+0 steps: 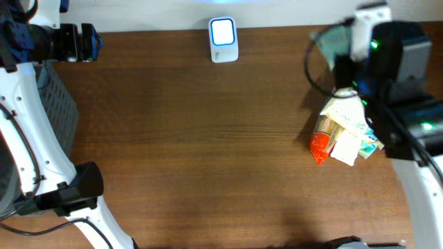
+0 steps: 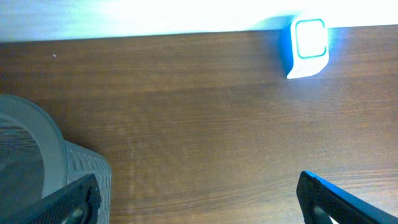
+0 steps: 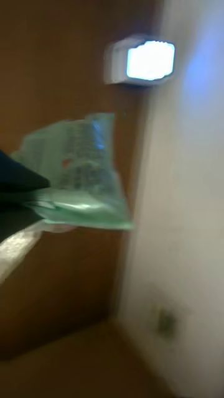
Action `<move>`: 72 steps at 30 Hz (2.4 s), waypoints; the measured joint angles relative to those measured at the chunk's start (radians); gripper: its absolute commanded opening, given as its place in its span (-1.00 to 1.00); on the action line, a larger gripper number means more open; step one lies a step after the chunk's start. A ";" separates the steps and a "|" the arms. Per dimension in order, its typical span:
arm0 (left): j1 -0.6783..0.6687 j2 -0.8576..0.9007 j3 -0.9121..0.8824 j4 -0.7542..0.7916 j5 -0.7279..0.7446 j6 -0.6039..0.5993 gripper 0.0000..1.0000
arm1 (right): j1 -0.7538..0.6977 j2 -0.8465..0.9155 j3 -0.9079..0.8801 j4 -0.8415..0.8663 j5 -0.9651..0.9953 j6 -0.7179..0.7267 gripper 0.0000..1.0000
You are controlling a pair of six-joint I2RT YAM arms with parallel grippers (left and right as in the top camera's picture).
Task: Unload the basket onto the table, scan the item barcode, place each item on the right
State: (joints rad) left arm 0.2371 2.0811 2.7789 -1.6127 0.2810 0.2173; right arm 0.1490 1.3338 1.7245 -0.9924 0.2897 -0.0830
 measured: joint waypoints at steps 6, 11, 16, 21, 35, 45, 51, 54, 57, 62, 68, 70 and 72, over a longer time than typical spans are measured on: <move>0.000 0.000 0.000 0.001 0.000 0.000 0.98 | -0.324 0.075 -0.086 -0.150 -0.155 0.152 -0.87; 0.000 0.000 0.000 0.002 0.000 0.000 0.99 | -0.481 0.291 -0.156 -0.111 -0.315 0.179 -0.44; 0.000 0.000 0.000 0.001 0.000 0.000 0.98 | -0.509 0.352 -0.145 -0.085 -0.360 0.189 0.82; 0.000 0.000 0.000 0.001 0.000 0.000 0.98 | -0.503 0.309 0.113 -0.338 -0.473 0.158 0.83; 0.000 0.000 0.000 0.001 0.000 0.000 0.98 | -0.261 0.006 0.356 -0.637 -0.610 0.048 0.97; 0.000 0.000 0.000 -0.002 0.000 0.000 0.98 | -0.152 -0.248 0.008 -0.294 -0.448 -0.022 0.97; 0.000 0.000 0.000 0.000 0.000 0.000 0.98 | -0.151 -0.744 -0.801 0.431 -0.348 -0.045 0.97; 0.000 0.000 0.000 0.000 0.000 0.000 0.98 | -0.150 -0.944 -1.175 0.706 -0.346 -0.049 0.97; 0.000 0.000 0.000 0.002 0.000 0.000 0.98 | -0.150 -1.131 -1.448 0.879 -0.365 -0.051 0.97; 0.000 0.000 0.000 0.002 0.000 0.000 0.98 | -0.150 -1.311 -1.681 0.959 -0.378 -0.051 0.97; 0.000 0.000 0.000 0.001 0.000 0.000 0.98 | -0.150 -1.318 -1.710 0.922 -0.377 -0.051 0.97; 0.000 0.000 0.000 0.001 0.000 0.000 0.98 | -0.150 -1.318 -1.710 0.922 -0.377 -0.052 0.97; 0.000 0.000 0.000 0.001 0.000 0.000 0.98 | -0.150 -1.318 -1.710 0.922 -0.377 -0.051 0.97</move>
State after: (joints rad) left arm 0.2371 2.0815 2.7789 -1.6115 0.2810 0.2173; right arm -0.0010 0.0158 0.0147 -0.0704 -0.0868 -0.1341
